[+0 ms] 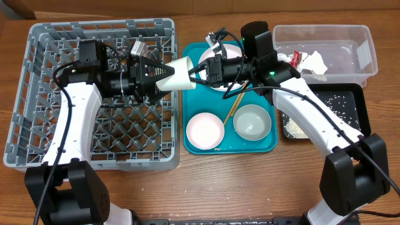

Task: Sort waste into correct bins and load items into the dishwasher
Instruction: 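Pass the paper cup from the right gripper to the left gripper over the rack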

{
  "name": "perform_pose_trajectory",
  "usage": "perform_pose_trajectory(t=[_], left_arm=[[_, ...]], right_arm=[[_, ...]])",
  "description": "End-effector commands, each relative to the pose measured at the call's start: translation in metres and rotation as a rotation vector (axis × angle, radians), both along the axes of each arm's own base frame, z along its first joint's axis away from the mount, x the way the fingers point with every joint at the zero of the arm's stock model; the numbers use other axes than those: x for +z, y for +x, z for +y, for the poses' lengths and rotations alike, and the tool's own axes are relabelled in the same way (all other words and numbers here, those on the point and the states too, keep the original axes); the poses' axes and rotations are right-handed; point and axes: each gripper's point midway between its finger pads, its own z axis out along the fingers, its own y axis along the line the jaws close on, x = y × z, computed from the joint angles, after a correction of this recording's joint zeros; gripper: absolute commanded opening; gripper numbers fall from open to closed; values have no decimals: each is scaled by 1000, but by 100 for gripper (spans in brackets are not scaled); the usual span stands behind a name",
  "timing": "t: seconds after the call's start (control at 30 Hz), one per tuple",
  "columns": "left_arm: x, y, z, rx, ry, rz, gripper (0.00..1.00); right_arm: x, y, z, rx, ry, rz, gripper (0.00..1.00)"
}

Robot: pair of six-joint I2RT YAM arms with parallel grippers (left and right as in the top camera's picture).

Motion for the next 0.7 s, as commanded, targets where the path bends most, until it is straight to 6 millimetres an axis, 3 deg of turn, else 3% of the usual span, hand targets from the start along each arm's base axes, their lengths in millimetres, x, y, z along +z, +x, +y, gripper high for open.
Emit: perform_pose_trajectory(t=[0.0,0.2,0.27,0.47,0.57,0.67], left_arm=[[12,-5,-7,-33,-35,-24,69],[12,-5,-7,-32,-33,-34,47],[12,-4,-7,-32,-30,-40,51],[13,-4,-7,-33,-33,-44,80],[13,-4,-7,-33,-33,-44,82],[13,-4,-7,-33,-33,-45,77]], right_arm=[[-5,-1,6,-16,-17,14,4],[-4,-10,10,24,-7,27,4],[-3,-16,12,49,1,32,4],[-3,-33,23,107,4,46,4],[-6,-35,23,114,-2,49,4],[-5,-37,23,128,4,48,4]])
